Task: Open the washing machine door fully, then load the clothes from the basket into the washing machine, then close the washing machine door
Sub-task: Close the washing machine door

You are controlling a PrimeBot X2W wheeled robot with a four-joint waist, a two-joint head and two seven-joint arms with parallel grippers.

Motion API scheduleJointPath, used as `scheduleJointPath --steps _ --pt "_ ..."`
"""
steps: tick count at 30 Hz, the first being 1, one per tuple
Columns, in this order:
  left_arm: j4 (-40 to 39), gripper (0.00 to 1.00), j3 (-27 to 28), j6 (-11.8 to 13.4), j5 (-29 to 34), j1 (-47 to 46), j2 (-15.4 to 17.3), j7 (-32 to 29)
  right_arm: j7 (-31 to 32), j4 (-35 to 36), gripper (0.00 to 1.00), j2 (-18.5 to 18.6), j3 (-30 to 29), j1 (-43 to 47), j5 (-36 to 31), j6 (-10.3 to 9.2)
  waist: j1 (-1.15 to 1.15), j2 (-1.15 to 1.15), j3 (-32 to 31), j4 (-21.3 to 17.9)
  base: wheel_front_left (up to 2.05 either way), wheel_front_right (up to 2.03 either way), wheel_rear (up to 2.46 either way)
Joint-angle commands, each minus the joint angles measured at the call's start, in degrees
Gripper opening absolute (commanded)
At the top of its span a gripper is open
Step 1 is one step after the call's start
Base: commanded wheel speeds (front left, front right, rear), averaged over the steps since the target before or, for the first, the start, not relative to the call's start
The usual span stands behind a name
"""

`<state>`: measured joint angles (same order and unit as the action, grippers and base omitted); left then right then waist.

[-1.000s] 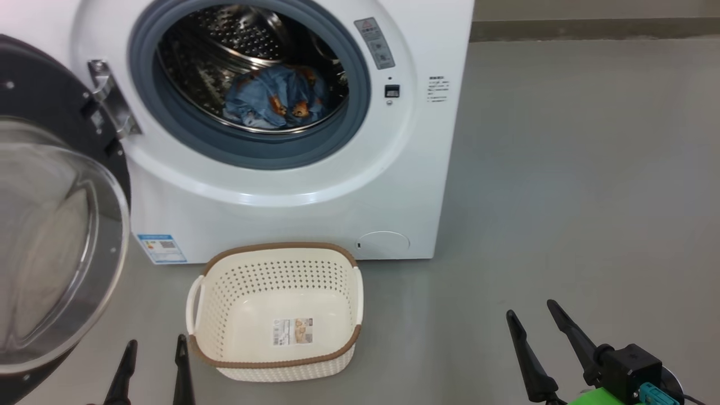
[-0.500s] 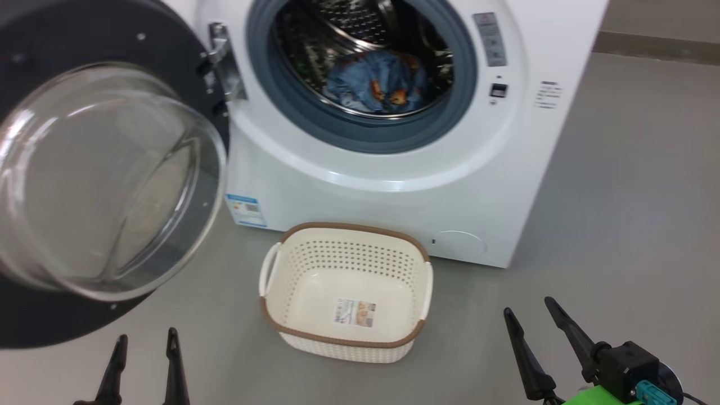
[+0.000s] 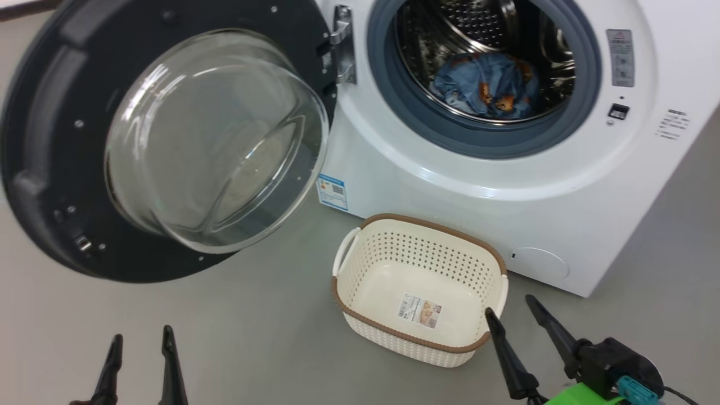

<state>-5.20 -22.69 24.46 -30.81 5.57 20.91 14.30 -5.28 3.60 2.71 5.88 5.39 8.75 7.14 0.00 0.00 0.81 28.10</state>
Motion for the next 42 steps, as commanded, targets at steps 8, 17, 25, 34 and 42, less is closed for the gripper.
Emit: scheduleJointPath --steps 8,17,25,34,42 --pt "-2.44 1.00 4.71 0.22 1.63 -0.71 -0.35 0.69 -0.01 -0.14 1.00 0.17 3.55 -4.55 -0.02 0.35 0.00 0.00 1.11 2.40 0.00 0.00 0.00" --pt "-2.22 0.48 5.72 -0.81 2.68 0.04 -1.16 0.69 -0.46 -1.24 1.00 0.17 3.91 -4.82 0.20 0.35 0.00 0.00 0.50 2.22 0.00 0.00 0.00" --pt "-1.35 0.00 5.65 -1.93 2.96 -0.18 -1.11 0.70 -0.73 -1.29 1.00 0.17 3.57 -4.27 0.37 0.35 0.00 0.00 0.21 2.02 0.00 0.00 0.00" --pt "-1.43 0.00 5.84 -2.49 2.82 -0.44 -1.57 0.70 -0.61 -0.95 1.00 0.17 3.39 -4.11 0.15 0.35 0.00 0.00 0.50 2.11 0.00 0.00 0.00" --pt "-5.87 0.00 11.38 -8.40 -4.74 0.23 -5.93 0.70 -0.74 -0.87 1.00 0.17 3.75 -4.42 -0.08 0.35 0.00 0.00 0.40 2.19 0.00 0.00 0.00"
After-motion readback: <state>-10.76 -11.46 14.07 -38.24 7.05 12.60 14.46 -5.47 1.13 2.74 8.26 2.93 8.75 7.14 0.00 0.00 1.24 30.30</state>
